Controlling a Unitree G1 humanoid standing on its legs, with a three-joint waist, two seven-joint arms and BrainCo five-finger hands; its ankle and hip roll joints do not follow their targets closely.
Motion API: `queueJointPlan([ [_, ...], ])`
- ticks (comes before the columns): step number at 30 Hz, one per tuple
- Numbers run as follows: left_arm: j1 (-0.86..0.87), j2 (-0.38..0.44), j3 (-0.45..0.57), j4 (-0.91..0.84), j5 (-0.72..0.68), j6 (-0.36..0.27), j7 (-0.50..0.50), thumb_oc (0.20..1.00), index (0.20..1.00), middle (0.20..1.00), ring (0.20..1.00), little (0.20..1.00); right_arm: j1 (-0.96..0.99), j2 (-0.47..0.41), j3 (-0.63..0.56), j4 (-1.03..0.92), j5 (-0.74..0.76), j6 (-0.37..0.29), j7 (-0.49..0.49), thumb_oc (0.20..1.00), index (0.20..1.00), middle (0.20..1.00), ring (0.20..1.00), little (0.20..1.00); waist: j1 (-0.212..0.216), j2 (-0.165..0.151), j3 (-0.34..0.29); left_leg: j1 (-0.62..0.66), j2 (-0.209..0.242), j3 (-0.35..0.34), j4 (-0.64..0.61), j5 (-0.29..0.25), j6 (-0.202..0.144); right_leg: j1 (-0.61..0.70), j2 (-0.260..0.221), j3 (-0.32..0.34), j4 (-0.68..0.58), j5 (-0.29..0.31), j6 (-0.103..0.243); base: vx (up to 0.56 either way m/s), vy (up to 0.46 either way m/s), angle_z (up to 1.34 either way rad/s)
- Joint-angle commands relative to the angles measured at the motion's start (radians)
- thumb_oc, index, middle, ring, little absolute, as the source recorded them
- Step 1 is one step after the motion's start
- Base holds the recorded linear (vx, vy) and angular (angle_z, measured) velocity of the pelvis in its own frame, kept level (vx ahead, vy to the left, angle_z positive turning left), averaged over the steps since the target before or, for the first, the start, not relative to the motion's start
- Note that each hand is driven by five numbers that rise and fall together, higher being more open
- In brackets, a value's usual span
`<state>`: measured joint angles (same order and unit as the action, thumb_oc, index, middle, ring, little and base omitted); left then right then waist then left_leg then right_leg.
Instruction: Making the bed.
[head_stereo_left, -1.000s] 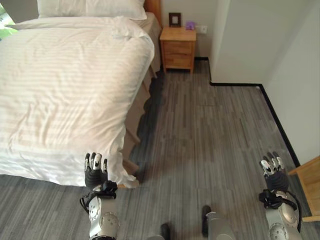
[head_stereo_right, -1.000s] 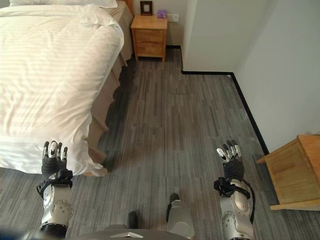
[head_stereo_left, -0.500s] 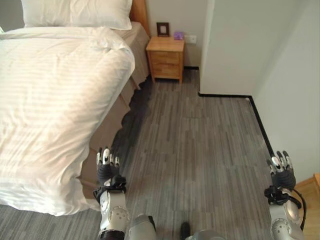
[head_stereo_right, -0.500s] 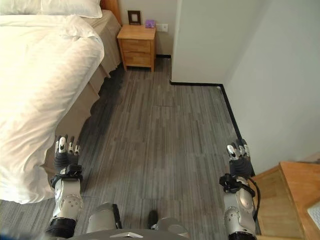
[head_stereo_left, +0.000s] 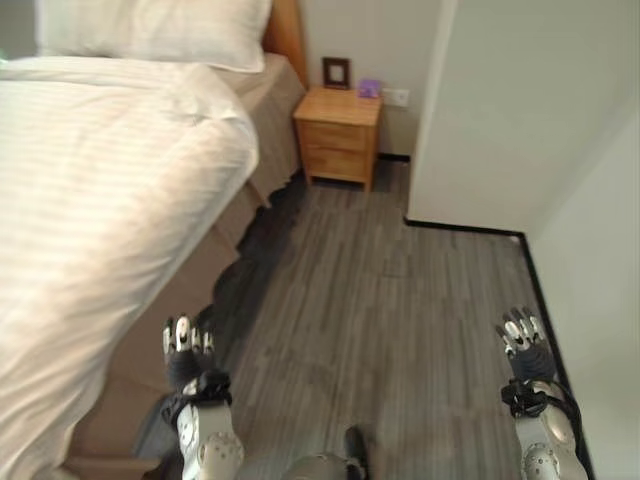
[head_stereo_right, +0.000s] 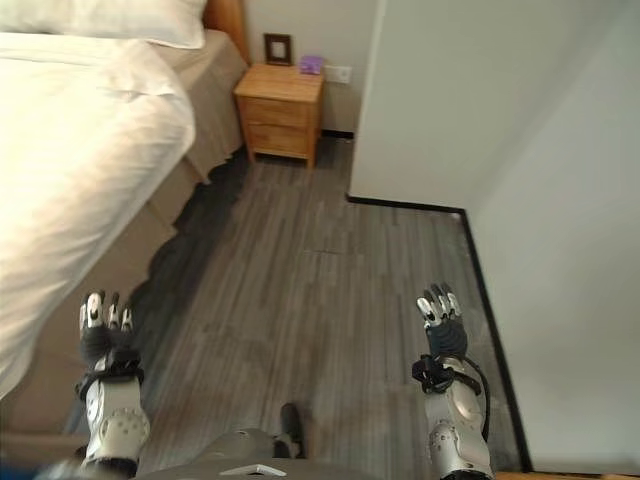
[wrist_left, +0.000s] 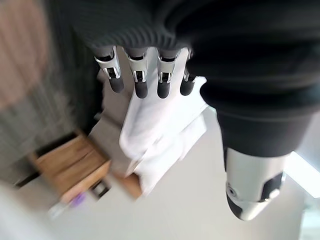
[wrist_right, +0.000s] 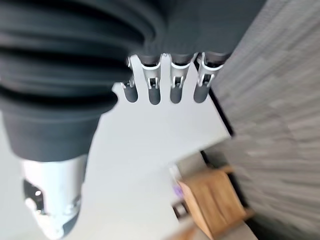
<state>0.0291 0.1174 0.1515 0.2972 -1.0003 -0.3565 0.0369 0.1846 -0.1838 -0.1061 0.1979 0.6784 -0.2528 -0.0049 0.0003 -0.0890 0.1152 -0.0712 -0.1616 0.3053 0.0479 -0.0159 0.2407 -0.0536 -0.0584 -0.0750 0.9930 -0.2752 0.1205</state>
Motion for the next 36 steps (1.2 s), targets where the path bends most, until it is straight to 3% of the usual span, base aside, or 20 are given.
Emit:
queueJointPlan([
  [1,-0.029,0.082,0.056,-0.042,0.061,-0.046,0.002,1.000,1.000,1.000,1.000,1.000,-0.020,-0.024,0.012,-0.080,0.002,-0.043,0.008,1.000,1.000,1.000,1.000,1.000,-0.006,0.043,0.027,0.082,0.170,-0.028,-0.039,0.039,-0.156,0.023,-0.107,0.035,-0.301,0.460,0.025,0.45,0.210,0.60],
  [2,-0.029,0.082,0.057,-0.042,0.061,-0.046,0.002,1.000,1.000,1.000,1.000,1.000,-0.021,-0.025,0.012,-0.080,0.002,-0.042,0.008,1.000,1.000,1.000,1.000,1.000,-0.006,0.045,0.026,0.081,0.173,-0.028,-0.041,0.043,-0.157,0.021,-0.104,0.034,-0.303,0.463,0.023,0.55,0.118,0.18],
  [3,-0.036,0.083,0.054,-0.048,0.051,-0.038,-0.008,1.000,1.000,1.000,1.000,1.000,-0.011,-0.027,0.016,-0.083,-0.003,-0.033,0.022,1.000,1.000,1.000,1.000,1.000,-0.034,0.057,0.037,0.164,0.168,-0.058,-0.075,0.018,-0.162,-0.060,-0.124,-0.017,-0.352,0.371,0.005,0.37,0.052,0.29],
  [6,-0.036,0.088,0.038,-0.045,0.069,-0.033,-0.021,1.000,1.000,1.000,1.000,1.000,0.002,-0.035,-0.002,-0.077,-0.016,-0.031,0.027,1.000,1.000,1.000,1.000,1.000,-0.065,0.068,0.039,0.208,0.174,-0.104,-0.077,-0.001,-0.180,-0.103,-0.094,-0.025,-0.470,0.324,-0.003,0.54,-0.036,0.57],
  [7,-0.038,0.090,0.029,-0.038,0.072,-0.030,-0.028,1.000,1.000,1.000,1.000,1.000,0.004,-0.037,-0.007,-0.074,-0.017,-0.033,0.025,1.000,1.000,1.000,1.000,1.000,-0.078,0.064,0.041,0.226,0.172,-0.123,-0.075,-0.019,-0.188,-0.109,-0.080,-0.002,-0.540,0.319,0.001,0.49,-0.135,0.85],
  [8,-0.041,0.087,0.008,-0.021,0.069,-0.026,-0.047,1.000,1.000,1.000,1.000,1.000,0.013,-0.039,-0.015,-0.071,-0.016,-0.037,0.025,1.000,1.000,1.000,1.000,1.000,-0.102,0.047,0.039,0.264,0.167,-0.159,-0.083,-0.051,-0.207,-0.111,-0.047,0.077,-0.733,0.318,0.018,0.63,-0.190,0.87],
  [11,-0.049,0.082,-0.001,0.005,0.054,-0.030,-0.062,1.000,1.000,1.000,1.000,1.000,0.026,-0.041,-0.023,-0.085,-0.015,-0.044,0.039,1.000,1.000,1.000,1.000,1.000,-0.129,0.034,0.030,0.314,0.174,-0.212,-0.096,-0.072,-0.234,-0.136,-0.021,0.202,-0.955,0.390,0.048,0.57,-0.164,0.75],
  [14,-0.044,0.077,-0.010,0.012,0.066,-0.039,-0.062,1.000,1.000,1.000,1.000,1.000,0.042,-0.051,-0.020,-0.097,-0.033,-0.043,0.046,1.000,1.000,1.000,1.000,1.000,-0.153,0.036,0.025,0.377,0.198,-0.262,-0.098,-0.090,-0.258,-0.179,-0.030,0.187,-1.024,0.460,0.078,0.45,-0.153,0.81],
  [17,-0.045,0.064,-0.008,0.015,0.066,-0.043,-0.061,1.000,1.000,1.000,1.000,1.000,0.036,-0.062,-0.013,-0.100,-0.032,-0.041,0.061,1.000,1.000,1.000,1.000,1.000,-0.158,0.033,0.019,0.395,0.223,-0.278,-0.077,-0.094,-0.275,-0.159,-0.036,0.160,-0.997,0.470,0.071,0.32,-0.214,0.69],
  [18,-0.042,0.053,-0.005,0.018,0.053,-0.042,-0.067,1.000,1.000,1.000,1.000,1.000,0.031,-0.079,-0.001,-0.103,-0.036,-0.038,0.086,1.000,1.000,1.000,1.000,1.000,-0.159,0.040,0.005,0.400,0.273,-0.294,-0.025,-0.047,-0.299,-0.146,-0.018,0.147,-0.965,0.460,0.047,0.46,-0.375,0.42],
  [20,-0.052,0.046,-0.007,0.020,0.017,-0.040,-0.082,1.000,1.000,1.000,1.000,1.000,0.022,-0.108,0.013,-0.107,-0.023,-0.039,0.113,1.000,1.000,1.000,1.000,1.000,-0.149,0.043,0.005,0.328,0.306,-0.301,0.159,0.063,-0.324,-0.106,0.004,0.132,-0.952,0.430,0.008,0.33,-0.307,0.23],
  [21,-0.053,0.045,-0.006,0.021,0.016,-0.041,-0.083,1.000,1.000,1.000,1.000,1.000,0.021,-0.109,0.013,-0.106,-0.022,-0.039,0.113,1.000,1.000,1.000,1.000,1.000,-0.155,0.045,0.004,0.318,0.308,-0.308,0.170,0.057,-0.326,-0.109,0.005,0.126,-0.951,0.429,0.006,0.29,-0.384,0.25],
  [22,-0.065,0.044,-0.017,0.013,0.002,-0.039,-0.095,1.000,1.000,1.000,1.000,1.000,0.015,-0.134,0.018,-0.116,0.009,-0.043,0.140,1.000,1.000,1.000,1.000,1.000,-0.144,0.016,0.019,0.201,0.334,-0.285,0.416,0.129,-0.323,-0.043,0.003,0.099,-0.962,0.396,-0.041,0.27,-0.419,0.35],
  [24,-0.076,0.040,-0.023,0.005,-0.028,-0.047,-0.102,1.000,1.000,1.000,1.000,1.000,0.002,-0.169,0.041,-0.103,-0.004,-0.040,0.146,1.000,1.000,1.000,1.000,1.000,-0.128,-0.011,0.040,0.140,0.378,-0.208,0.535,0.149,-0.307,0.012,0.008,0.065,-0.962,0.355,-0.081,0.27,-0.406,0.53],
  [25,-0.076,0.040,-0.023,0.005,-0.028,-0.047,-0.103,1.000,1.000,1.000,1.000,1.000,0.001,-0.169,0.041,-0.102,-0.004,-0.041,0.146,1.000,1.000,1.000,1.000,1.000,-0.127,-0.009,0.042,0.141,0.380,-0.207,0.537,0.147,-0.307,0.013,0.010,0.066,-0.961,0.354,-0.082,0.16,-0.199,0.10],
  [28,-0.088,0.022,-0.034,0.018,-0.066,-0.043,-0.115,1.000,1.000,1.000,1.000,1.000,-0.001,-0.193,0.044,-0.111,-0.033,-0.033,0.132,1.000,1.000,1.000,1.000,1.000,-0.106,-0.016,0.046,0.033,0.443,-0.024,0.424,0.124,-0.326,0.107,-0.006,0.032,-0.988,0.314,-0.082,0.28,-0.127,-0.02],
  [29,-0.086,0.023,-0.041,0.019,-0.060,-0.042,-0.118,1.000,1.000,1.000,1.000,1.000,-0.003,-0.197,0.044,-0.115,-0.030,-0.033,0.135,1.000,1.000,1.000,1.000,1.000,-0.097,-0.016,0.042,0.006,0.431,-0.003,0.382,0.133,-0.333,0.118,-0.009,0.028,-0.996,0.310,-0.079,0.37,-0.068,0.38],
  [33,-0.072,0.024,-0.063,0.025,-0.042,-0.038,-0.124,1.000,1.000,1.000,1.000,1.000,0.009,-0.205,0.053,-0.127,-0.047,-0.032,0.143,1.000,1.000,1.000,1.000,1.000,-0.079,0.002,0.047,-0.091,0.332,-0.004,0.201,0.145,-0.326,0.175,0.007,0.013,-1.008,0.256,-0.082,0.24,-0.009,0.19],
  [34,-0.072,0.024,-0.063,0.025,-0.042,-0.038,-0.124,1.000,1.000,1.000,1.000,1.000,0.009,-0.205,0.053,-0.127,-0.047,-0.032,0.143,1.000,1.000,1.000,1.000,1.000,-0.080,0.001,0.044,-0.091,0.330,-0.003,0.193,0.151,-0.325,0.171,0.006,0.012,-1.008,0.258,-0.082,0.23,0.037,0.16],
  [36,-0.059,0.017,-0.063,0.027,-0.031,-0.035,-0.122,1.000,1.000,1.000,1.000,1.000,0.017,-0.204,0.054,-0.125,-0.071,-0.032,0.144,1.000,1.000,1.000,1.000,1.000,-0.058,0.020,0.045,-0.115,0.292,-0.033,0.020,0.211,-0.327,0.223,0.026,0.014,-1.016,0.225,-0.078,0.40,0.067,0.09],
])
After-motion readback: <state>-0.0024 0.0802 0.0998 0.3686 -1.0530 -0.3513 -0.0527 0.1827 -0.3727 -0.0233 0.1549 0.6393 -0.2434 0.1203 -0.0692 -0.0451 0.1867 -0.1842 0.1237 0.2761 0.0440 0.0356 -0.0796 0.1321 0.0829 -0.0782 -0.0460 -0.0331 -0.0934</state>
